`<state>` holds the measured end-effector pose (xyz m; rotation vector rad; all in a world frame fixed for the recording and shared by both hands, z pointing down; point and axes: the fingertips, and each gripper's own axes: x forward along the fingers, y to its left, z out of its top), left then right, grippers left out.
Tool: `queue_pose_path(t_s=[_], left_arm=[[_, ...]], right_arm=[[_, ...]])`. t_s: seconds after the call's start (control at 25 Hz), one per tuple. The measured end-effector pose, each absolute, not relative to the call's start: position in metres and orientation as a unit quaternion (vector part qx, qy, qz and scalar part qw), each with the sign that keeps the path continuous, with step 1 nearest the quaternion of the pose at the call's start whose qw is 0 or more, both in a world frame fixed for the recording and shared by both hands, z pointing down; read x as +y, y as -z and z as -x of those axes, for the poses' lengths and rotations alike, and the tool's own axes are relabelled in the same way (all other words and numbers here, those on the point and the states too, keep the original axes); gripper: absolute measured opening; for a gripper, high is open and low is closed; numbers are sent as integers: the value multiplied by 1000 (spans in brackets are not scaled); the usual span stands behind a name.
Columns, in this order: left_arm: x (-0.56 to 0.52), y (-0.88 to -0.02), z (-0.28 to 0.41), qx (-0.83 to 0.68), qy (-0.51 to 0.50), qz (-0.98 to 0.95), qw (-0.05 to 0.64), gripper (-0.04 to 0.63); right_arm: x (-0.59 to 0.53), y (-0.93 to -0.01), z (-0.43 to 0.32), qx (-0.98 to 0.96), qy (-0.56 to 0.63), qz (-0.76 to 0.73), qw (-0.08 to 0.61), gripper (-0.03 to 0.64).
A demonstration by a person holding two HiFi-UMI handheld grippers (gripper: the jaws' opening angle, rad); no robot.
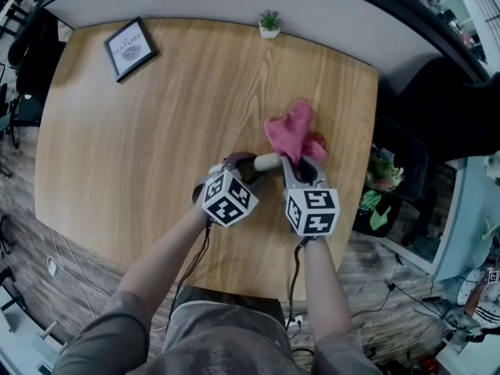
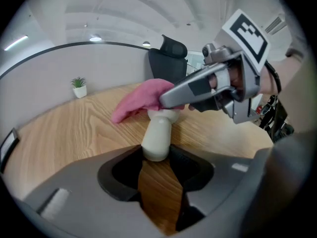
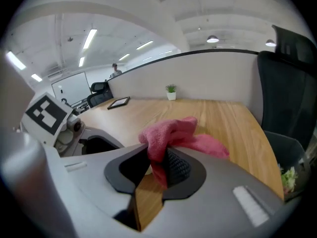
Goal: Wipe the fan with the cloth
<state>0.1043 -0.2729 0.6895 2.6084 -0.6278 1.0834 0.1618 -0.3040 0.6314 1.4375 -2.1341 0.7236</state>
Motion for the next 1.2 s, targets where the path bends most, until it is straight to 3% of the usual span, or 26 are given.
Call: queue_pose_path(t_s=[0.28, 0.68, 1.2], left_arm=[[-272, -691, -106, -207, -370, -895, 140, 173], [-270, -690, -103, -209, -372, -894, 136, 178], [-279, -599, -75, -263, -342, -895, 110, 213]], right_arm=[[-268, -647, -109, -819, -278, -435, 250, 81], [-252, -633, -171, -767, -295, -497, 279, 81], [-236, -522, -220, -755, -245, -574, 202, 81]])
